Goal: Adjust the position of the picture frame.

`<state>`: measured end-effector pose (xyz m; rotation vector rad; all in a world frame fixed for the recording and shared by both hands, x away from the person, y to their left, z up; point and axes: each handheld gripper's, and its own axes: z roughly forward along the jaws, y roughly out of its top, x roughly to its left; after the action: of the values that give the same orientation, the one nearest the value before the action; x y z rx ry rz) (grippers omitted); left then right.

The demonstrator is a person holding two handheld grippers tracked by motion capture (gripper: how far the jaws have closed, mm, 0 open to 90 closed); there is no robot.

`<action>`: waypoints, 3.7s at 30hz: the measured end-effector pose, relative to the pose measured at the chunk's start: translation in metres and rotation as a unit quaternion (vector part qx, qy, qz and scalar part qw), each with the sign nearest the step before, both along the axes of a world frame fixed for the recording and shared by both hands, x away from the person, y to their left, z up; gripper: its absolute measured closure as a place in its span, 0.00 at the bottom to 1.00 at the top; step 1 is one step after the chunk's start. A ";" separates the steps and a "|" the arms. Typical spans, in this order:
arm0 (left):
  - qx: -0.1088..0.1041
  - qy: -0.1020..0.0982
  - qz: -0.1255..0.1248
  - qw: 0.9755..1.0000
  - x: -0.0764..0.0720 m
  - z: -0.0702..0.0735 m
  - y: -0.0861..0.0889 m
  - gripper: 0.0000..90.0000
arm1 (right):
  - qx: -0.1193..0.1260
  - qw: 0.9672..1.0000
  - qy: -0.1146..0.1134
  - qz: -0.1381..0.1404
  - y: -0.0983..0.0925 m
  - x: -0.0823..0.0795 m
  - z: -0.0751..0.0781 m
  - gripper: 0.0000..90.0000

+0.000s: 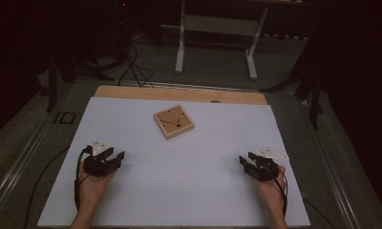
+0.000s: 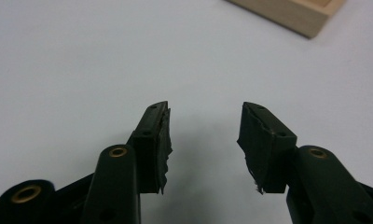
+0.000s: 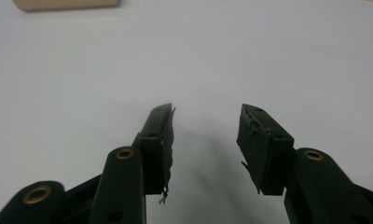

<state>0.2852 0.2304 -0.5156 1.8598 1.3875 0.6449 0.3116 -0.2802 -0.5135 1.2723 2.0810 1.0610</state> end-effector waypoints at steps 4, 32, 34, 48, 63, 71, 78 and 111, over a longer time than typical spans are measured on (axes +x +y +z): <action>0.015 0.000 -0.002 1.000 0.000 0.000 -0.002 0.60 | -0.008 1.000 -0.003 0.009 0.006 -0.002 -0.001 0.61; 0.022 -0.006 0.000 1.000 0.002 0.001 -0.001 0.59 | -0.006 0.999 -0.011 0.030 0.019 -0.007 0.006 0.63; 0.022 -0.007 0.000 1.000 0.002 0.001 -0.001 0.59 | -0.003 0.999 -0.011 0.033 0.021 -0.007 0.007 0.64; 0.024 -0.005 -0.001 1.000 0.003 0.000 -0.001 0.59 | 0.007 0.998 -0.012 0.058 0.037 -0.007 0.017 0.66; 0.021 -0.007 0.004 1.000 0.002 0.000 0.001 0.59 | -0.001 0.995 -0.009 0.104 0.070 -0.002 0.032 0.71; 0.020 -0.009 0.005 1.000 0.002 0.001 0.002 0.58 | -0.006 0.992 -0.017 0.126 0.093 0.003 0.047 0.71; 0.017 -0.008 0.006 1.000 0.002 0.001 0.003 0.58 | -0.015 0.989 -0.028 0.143 0.113 0.009 0.056 0.71; 0.017 -0.010 0.005 1.000 0.002 0.001 0.003 0.58 | -0.022 0.984 -0.025 0.176 0.166 0.041 0.042 0.74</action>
<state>0.2872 0.2337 -0.5145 1.8708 1.3813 0.6938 0.3525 -0.1141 -0.4713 0.8620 2.3306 1.1708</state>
